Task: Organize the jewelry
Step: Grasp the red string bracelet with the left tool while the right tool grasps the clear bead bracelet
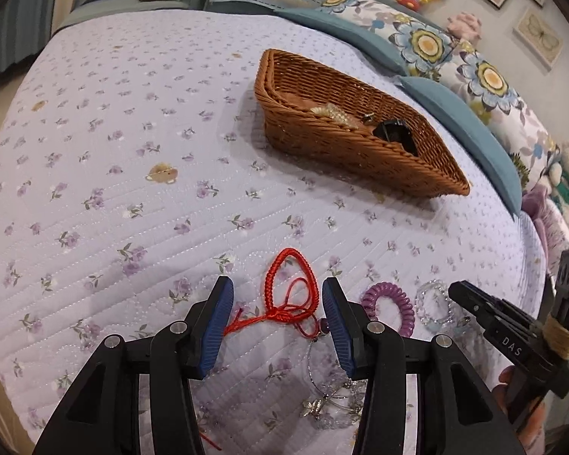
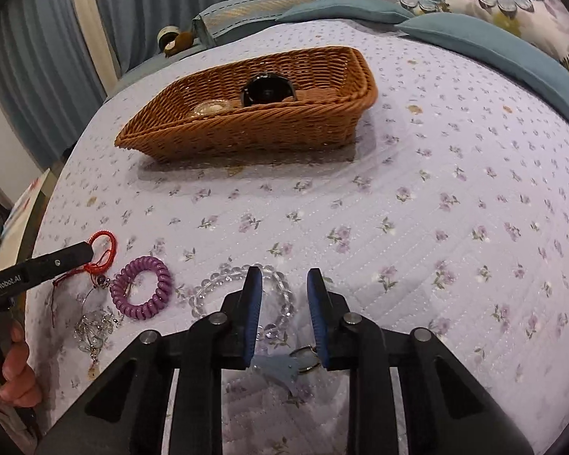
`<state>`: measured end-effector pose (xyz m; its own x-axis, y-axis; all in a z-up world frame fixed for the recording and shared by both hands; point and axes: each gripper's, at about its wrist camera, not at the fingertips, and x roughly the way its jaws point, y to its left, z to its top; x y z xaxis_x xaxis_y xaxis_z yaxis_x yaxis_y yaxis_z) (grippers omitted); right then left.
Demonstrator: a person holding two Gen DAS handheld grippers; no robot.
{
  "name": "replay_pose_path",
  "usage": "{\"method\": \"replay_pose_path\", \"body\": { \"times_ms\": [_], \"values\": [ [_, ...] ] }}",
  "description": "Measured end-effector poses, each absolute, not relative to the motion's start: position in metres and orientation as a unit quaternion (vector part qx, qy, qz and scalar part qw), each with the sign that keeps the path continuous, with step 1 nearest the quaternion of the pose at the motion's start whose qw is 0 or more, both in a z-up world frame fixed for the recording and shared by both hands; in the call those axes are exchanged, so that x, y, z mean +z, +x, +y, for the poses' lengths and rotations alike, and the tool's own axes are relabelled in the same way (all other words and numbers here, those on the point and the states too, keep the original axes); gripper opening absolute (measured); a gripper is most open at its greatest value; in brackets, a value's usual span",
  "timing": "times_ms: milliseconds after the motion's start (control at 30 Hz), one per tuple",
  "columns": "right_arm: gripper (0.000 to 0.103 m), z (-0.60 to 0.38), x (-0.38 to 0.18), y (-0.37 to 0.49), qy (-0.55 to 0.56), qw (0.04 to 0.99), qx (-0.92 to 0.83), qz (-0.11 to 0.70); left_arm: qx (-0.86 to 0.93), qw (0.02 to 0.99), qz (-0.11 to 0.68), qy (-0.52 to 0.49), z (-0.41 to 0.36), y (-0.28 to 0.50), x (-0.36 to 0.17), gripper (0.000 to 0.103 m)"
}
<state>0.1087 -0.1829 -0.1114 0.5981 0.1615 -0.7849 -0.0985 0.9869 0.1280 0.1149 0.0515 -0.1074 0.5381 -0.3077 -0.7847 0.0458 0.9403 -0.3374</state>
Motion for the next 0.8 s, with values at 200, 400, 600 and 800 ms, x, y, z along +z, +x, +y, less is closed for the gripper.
{"method": "replay_pose_path", "body": {
  "times_ms": [200, 400, 600, 800],
  "values": [
    [0.021, -0.172, -0.120, 0.115, 0.009, 0.885, 0.074, 0.460, -0.085, 0.864, 0.480, -0.128, 0.047, 0.124, -0.115, 0.030],
    [0.011, -0.161, -0.122, 0.116, -0.017, 0.882, 0.081, 0.464, -0.072, 0.867, 0.480, -0.112, 0.042, 0.127, -0.117, 0.018],
    [0.010, -0.160, -0.121, 0.113, -0.020, 0.885, 0.082, 0.457, -0.078, 0.872, 0.475, -0.093, 0.034, 0.126, -0.116, 0.005],
    [0.010, -0.161, -0.117, 0.110, -0.018, 0.891, 0.081, 0.447, -0.092, 0.877, 0.462, -0.095, 0.032, 0.121, -0.111, 0.004]
  ]
}}
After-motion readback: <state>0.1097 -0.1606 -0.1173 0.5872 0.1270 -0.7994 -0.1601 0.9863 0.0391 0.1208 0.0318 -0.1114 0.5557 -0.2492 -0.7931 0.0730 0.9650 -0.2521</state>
